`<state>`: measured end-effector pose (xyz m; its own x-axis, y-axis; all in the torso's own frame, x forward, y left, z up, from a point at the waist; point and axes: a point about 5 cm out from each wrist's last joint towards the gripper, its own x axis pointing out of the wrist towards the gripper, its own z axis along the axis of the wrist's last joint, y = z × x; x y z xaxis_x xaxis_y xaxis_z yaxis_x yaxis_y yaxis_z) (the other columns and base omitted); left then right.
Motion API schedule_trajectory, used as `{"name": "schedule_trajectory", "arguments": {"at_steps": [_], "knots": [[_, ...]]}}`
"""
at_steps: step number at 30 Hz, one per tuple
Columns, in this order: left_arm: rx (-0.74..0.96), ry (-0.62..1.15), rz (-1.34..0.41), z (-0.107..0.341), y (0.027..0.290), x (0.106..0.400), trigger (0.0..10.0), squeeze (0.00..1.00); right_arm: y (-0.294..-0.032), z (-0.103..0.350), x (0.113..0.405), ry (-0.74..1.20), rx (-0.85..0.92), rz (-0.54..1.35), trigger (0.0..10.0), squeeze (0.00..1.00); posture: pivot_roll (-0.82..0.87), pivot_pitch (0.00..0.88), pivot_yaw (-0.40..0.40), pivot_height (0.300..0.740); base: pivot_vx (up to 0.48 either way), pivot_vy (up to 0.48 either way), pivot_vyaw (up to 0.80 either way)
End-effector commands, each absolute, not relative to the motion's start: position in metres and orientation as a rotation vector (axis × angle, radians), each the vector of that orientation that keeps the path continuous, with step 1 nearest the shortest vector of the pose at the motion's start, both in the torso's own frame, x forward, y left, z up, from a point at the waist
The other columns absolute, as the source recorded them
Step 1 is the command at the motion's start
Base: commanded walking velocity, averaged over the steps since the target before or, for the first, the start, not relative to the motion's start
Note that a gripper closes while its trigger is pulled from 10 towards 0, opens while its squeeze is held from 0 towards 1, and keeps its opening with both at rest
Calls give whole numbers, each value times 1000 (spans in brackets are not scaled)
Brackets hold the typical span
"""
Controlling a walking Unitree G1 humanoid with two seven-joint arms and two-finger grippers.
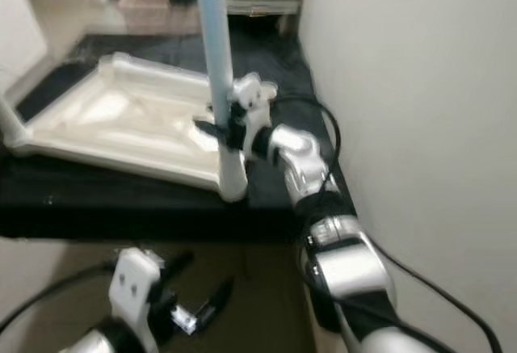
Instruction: Building children table
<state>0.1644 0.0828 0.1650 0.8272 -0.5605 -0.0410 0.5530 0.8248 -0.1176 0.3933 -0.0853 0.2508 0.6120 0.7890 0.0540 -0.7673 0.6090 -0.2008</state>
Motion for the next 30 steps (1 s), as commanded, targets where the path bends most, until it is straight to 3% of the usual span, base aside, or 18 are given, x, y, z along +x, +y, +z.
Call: {"name": "schedule_trajectory", "arguments": {"at_steps": [1,3,21,28,30], "knots": [[-95,105,-583,160,85,163,10000,0,-96,191,392,137,-125,825,10000,0,124,197,-39,740,0,0,0],[-95,104,-583,160,85,164,10000,0,-101,190,399,152,-96,669,10000,0,125,207,-39,740,0,0,0],[-93,97,-576,161,86,166,10000,0,-128,177,404,179,28,-44,10000,0,124,217,-39,740,0,0,0],[-92,94,-569,161,87,168,10000,0,-116,175,398,159,76,-213,10000,0,126,217,-39,740,0,0,0],[-90,93,-565,161,88,169,10000,0,-109,180,396,160,91,-351,10000,0,131,212,-39,740,0,0,0]]}}
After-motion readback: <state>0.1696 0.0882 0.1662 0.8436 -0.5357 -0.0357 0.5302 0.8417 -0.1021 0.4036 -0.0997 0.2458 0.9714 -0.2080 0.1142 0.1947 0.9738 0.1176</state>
